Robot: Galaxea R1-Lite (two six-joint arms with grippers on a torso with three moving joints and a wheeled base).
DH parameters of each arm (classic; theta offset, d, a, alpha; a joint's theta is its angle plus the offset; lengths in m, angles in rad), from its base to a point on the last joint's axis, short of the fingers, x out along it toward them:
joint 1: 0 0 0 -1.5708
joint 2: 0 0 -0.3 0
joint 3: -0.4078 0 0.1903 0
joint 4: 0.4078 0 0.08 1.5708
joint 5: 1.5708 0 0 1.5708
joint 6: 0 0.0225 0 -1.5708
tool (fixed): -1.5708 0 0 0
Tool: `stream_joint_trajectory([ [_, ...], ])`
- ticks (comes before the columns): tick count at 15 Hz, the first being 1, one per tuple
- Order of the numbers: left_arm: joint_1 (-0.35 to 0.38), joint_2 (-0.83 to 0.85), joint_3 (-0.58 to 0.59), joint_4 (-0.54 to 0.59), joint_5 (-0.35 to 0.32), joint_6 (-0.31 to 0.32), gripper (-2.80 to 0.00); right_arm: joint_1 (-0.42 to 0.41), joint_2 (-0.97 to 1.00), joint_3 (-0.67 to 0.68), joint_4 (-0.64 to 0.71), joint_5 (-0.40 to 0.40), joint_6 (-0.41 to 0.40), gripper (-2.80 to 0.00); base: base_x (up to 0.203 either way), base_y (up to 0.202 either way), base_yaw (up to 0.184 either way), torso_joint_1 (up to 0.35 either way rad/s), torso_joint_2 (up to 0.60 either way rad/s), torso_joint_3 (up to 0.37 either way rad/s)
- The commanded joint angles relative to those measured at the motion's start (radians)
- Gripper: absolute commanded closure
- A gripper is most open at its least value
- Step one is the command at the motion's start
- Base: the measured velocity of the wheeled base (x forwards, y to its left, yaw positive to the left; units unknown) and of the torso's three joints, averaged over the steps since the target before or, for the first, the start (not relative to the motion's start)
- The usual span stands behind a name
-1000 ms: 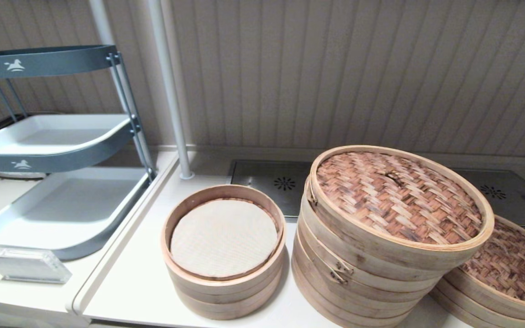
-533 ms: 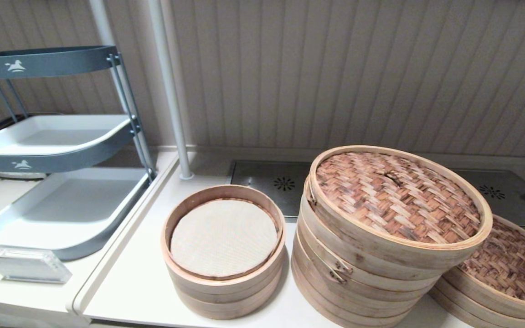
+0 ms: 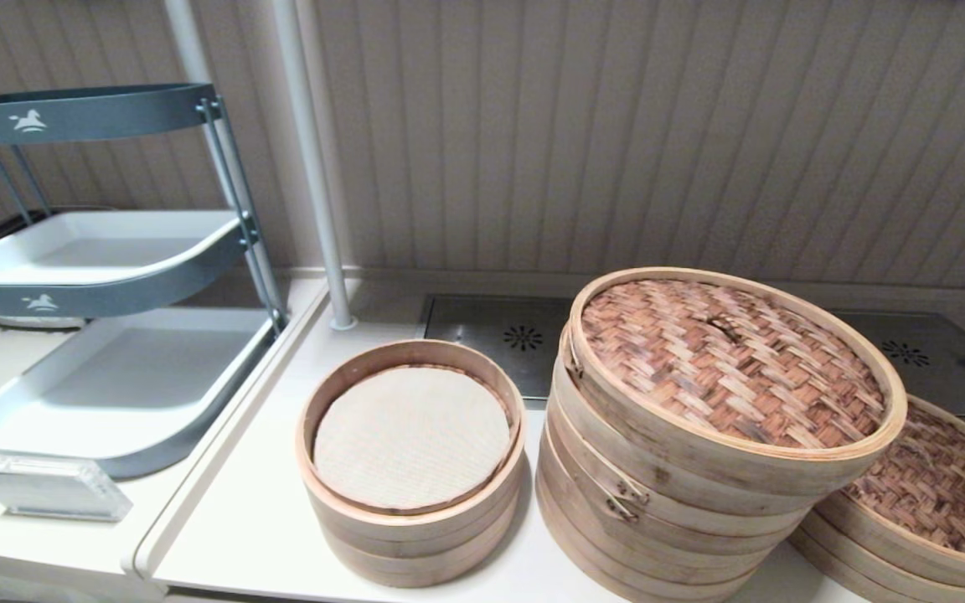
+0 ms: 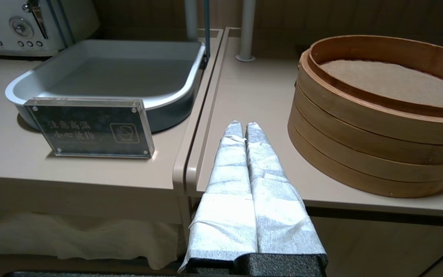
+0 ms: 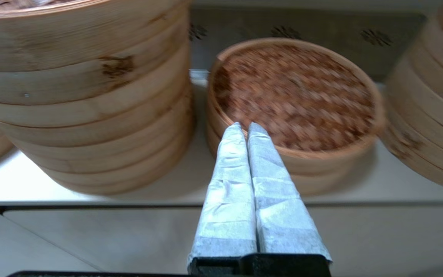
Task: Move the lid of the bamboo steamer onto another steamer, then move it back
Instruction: Pick up the steamer
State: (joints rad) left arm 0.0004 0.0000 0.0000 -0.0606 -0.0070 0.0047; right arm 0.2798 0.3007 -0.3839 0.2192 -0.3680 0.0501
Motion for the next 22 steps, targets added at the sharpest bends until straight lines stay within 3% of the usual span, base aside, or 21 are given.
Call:
stream_joint_trajectory([
  [1,0.0,-0.003,0.025,-0.001,0.001,0.0,0.0,-0.002,-0.025,0.122,-0.077,0.007,-0.002,0.0,0.0,0.0,0.0,0.0,0.0,0.0],
  [5,0.0,-0.002,0.025,-0.001,0.001,0.0,0.0,-0.166,-0.026,0.217,-0.132,-0.007,-0.002,0.0,0.0,0.0,0.0,0.0,0.0,0.0],
  [8,0.0,-0.002,0.025,-0.001,-0.001,0.0,0.0,-0.169,-0.026,0.237,-0.172,-0.011,-0.008,0.0,0.0,0.0,0.0,0.0,0.0,0.0],
  [10,0.001,-0.002,0.025,-0.001,0.0,0.0,0.0,-0.183,-0.028,0.358,-0.299,-0.016,-0.026,0.0,0.0,0.0,0.0,0.0,0.0,0.0],
  [11,0.0,-0.002,0.025,-0.001,0.001,0.0,0.0,-0.23,-0.043,0.382,-0.323,-0.008,-0.038,0.0,0.0,0.0,0.0,0.0,0.0,0.0],
  [13,0.0,-0.002,0.025,-0.001,0.001,0.0,0.0,-0.298,-0.103,0.385,-0.35,0.057,-0.07,0.0,0.0,0.0,0.0,0.0,0.0,0.0],
  [16,0.0,-0.002,0.025,-0.001,-0.001,0.0,0.0,-0.287,-0.143,0.383,-0.341,0.117,-0.09,0.0,0.0,0.0,0.0,0.0,0.0,0.0],
  [20,0.0,-0.002,0.025,-0.001,-0.001,0.0,0.0,-0.287,-0.295,0.373,-0.181,0.365,-0.12,0.0,0.0,0.0,0.0,0.0,0.0,0.0],
  [22,0.0,-0.002,0.025,-0.001,-0.001,0.0,0.0,-0.287,-0.299,0.386,-0.197,0.38,-0.119,0.0,0.0,0.0,0.0,0.0,0.0,0.0],
])
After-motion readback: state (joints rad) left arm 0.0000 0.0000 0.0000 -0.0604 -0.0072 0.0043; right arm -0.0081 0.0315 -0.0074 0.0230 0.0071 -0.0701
